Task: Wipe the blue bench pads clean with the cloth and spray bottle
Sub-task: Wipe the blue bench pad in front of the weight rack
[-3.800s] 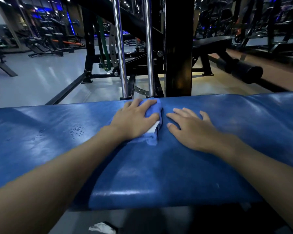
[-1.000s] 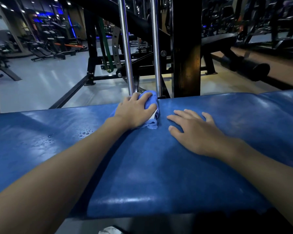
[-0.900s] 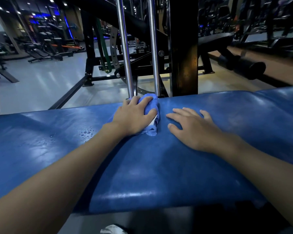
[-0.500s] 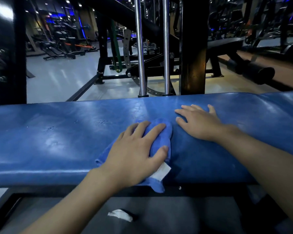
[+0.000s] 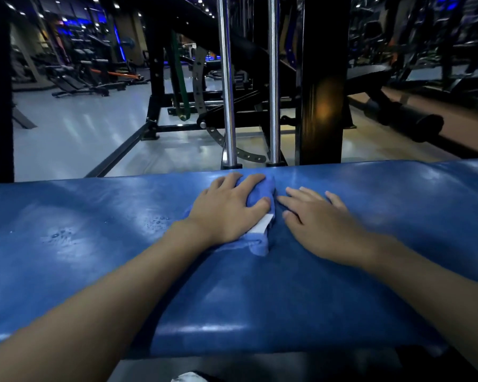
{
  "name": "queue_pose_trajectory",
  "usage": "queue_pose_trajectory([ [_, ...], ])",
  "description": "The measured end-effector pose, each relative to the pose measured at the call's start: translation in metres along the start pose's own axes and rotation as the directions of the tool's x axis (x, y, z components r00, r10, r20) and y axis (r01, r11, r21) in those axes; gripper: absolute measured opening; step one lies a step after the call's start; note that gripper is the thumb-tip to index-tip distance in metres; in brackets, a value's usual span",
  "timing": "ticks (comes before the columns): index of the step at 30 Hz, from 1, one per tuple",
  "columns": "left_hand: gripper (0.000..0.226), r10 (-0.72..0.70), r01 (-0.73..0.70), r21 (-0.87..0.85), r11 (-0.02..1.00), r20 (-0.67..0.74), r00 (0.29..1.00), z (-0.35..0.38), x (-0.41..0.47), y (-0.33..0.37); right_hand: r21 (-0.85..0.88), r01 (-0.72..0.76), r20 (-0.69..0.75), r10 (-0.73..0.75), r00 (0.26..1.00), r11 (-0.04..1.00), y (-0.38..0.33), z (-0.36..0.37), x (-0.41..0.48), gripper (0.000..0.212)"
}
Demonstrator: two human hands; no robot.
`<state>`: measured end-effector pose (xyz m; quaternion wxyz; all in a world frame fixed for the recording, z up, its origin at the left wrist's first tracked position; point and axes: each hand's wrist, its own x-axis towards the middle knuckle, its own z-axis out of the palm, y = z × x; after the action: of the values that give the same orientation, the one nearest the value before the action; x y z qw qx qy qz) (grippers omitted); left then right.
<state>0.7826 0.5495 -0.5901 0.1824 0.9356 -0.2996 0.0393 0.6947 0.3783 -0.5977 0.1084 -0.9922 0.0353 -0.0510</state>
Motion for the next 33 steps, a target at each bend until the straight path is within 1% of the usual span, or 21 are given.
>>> queue_pose_trajectory([
  [2,0.066,0.004,-0.004,-0.002,1.000,0.011,1.000,0.003,0.026,-0.009,0.021,-0.008,-0.008,0.008,1.000,1.000,0.000,0.000,-0.001,0.048],
  [5,0.070,0.005,-0.005,-0.013,1.000,0.025,1.000,0.003,0.055,-0.018,0.042,-0.018,-0.027,0.019,0.999,0.999,-0.001,-0.002,-0.002,0.046],
  [8,0.061,-0.026,0.026,0.002,1.000,0.022,0.999,0.003,0.072,-0.022,0.051,-0.023,-0.057,0.026,0.998,0.998,-0.001,-0.001,-0.002,0.045],
  [11,0.055,-0.025,0.025,0.030,0.999,-0.002,1.000,0.005,0.073,-0.020,0.054,-0.024,-0.062,0.027,0.998,0.998,-0.001,-0.002,-0.002,0.044],
  [13,0.058,-0.007,0.008,0.041,0.999,-0.006,1.000,0.006,0.063,-0.018,0.047,-0.024,-0.066,0.027,0.997,0.999,-0.001,-0.002,-0.002,0.044],
  [15,0.067,0.017,-0.016,0.043,0.999,-0.010,1.000,0.004,0.044,-0.014,0.052,-0.027,-0.067,0.030,0.997,0.998,0.000,-0.002,-0.002,0.044],
  [21,0.083,0.076,-0.075,0.107,0.991,-0.005,0.997,-0.007,-0.044,0.004,0.019,-0.033,-0.052,0.034,0.998,0.999,-0.003,-0.004,-0.002,0.045],
  [24,0.083,0.090,-0.089,0.137,0.987,0.002,0.996,-0.010,-0.088,0.013,0.004,-0.022,-0.044,0.022,0.999,1.000,-0.006,-0.007,-0.004,0.046],
  [27,0.081,0.109,-0.111,0.170,0.979,0.022,0.994,-0.013,-0.118,0.019,-0.012,-0.023,-0.003,0.023,1.000,1.000,-0.009,-0.011,-0.007,0.046],
  [30,0.081,0.114,-0.117,0.130,0.985,0.031,0.993,-0.017,-0.123,0.020,-0.045,-0.030,0.024,0.031,0.999,0.999,-0.014,-0.016,-0.006,0.045],
  [33,0.082,0.125,-0.126,0.086,0.988,0.022,0.992,-0.018,-0.105,0.016,0.024,-0.045,0.002,0.045,0.999,0.999,-0.018,-0.016,0.000,0.047],
])
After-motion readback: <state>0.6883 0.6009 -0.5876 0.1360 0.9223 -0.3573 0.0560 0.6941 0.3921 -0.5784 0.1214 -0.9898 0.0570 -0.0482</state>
